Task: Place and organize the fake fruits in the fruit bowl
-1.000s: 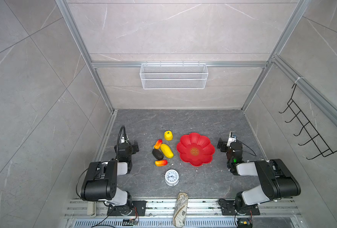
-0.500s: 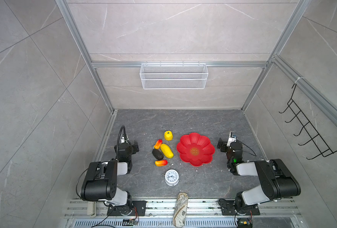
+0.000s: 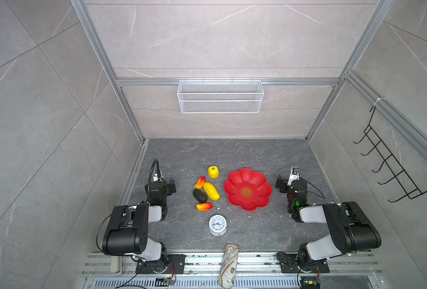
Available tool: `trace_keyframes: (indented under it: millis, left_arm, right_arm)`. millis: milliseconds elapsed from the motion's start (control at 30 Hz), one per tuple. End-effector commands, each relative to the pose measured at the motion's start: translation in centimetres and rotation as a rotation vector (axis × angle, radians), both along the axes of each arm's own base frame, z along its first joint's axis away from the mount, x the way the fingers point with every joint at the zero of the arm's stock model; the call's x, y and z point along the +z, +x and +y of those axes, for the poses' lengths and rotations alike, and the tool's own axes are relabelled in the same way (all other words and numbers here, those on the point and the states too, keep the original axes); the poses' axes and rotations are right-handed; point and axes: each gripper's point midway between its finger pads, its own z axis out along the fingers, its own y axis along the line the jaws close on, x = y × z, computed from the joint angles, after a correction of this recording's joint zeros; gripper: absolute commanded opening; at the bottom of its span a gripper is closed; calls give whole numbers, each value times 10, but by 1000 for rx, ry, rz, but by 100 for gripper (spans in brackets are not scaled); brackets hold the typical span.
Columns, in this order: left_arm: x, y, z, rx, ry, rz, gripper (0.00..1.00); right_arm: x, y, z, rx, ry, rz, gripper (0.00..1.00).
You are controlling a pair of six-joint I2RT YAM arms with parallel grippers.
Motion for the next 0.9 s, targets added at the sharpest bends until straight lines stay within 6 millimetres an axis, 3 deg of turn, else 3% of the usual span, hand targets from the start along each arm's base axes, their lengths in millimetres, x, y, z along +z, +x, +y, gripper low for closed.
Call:
trace_keyframes:
  millis: [0,100,267,367,433,500,600,700,800,867]
  left_arm:
    - [45,8,-6,-4,-19,12,96]
    - [89,0,-23,-52,-37,30,94]
    - [165,-34,-68,-207,-32,55,97]
    - [197,-57,-83,-300,-56,94,97]
    - [219,-70,-86,-341,-42,95,99]
    - [234,-83,-88,-383,-19,107,100]
    - [249,-100,-95,-454,-15,122,100]
    - [252,-113,-112,-567,-37,113,100]
    - [247,-119,-125,-645,-74,106,100]
    - [239,-119,-127,-654,-82,118,100]
  right_arm:
    - [15,-7,3,-8,-18,-68,100]
    - [18,-13,7,-7,-40,-89,100]
    - [21,-10,8,-8,-45,-88,100]
    - [53,-5,13,-26,-103,-40,100]
    - [101,0,27,31,-103,-107,100]
    - [139,4,55,159,-69,-109,100]
    - [171,7,107,341,39,19,100]
    - [176,11,182,573,123,172,100]
    - [161,16,258,725,134,287,100]
    - [147,22,296,742,70,367,99]
